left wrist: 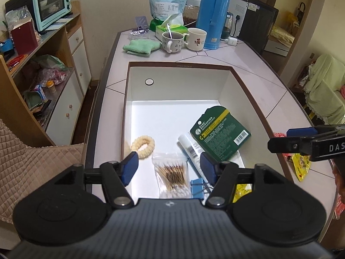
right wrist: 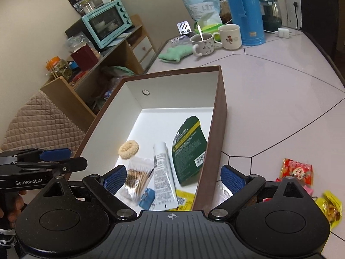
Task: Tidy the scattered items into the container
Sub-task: 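Move both tools back from the box toward the remaining snacks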
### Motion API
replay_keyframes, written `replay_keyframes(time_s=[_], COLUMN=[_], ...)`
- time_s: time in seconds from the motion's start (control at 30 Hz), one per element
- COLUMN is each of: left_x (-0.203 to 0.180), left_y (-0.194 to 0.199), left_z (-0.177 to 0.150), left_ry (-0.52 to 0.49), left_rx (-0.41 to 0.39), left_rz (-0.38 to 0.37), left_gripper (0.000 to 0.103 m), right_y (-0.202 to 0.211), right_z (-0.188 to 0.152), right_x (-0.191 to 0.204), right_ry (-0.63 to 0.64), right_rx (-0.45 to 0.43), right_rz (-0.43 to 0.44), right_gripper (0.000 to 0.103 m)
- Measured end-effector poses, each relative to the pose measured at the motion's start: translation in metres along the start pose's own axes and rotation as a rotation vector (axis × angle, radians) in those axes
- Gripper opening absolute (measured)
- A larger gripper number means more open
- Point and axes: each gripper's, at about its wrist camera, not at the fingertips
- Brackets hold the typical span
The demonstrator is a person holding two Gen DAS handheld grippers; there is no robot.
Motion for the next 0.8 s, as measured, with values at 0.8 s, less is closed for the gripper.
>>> replay_keyframes(time_s=[0.8], left_x=[-0.042], left_y=[0.035], left_z=[-0.041], left_ry=[0.018], left_rx=[-0.007], left_rz=[0.062], left_gripper=[0.082], right_y=[0.028], right_z=[-0.042], right_x=[0.026], right_ry=[0.216], right_rx=[-0.073], right_rz=[-0.060], right_gripper=[0.097])
Point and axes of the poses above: each gripper's, at about its wrist camera, not at the fingertips, and y roughly against the way its jaws point, x to its left, z to its top, and after that the axes turned 12 degrees about x, right-handed
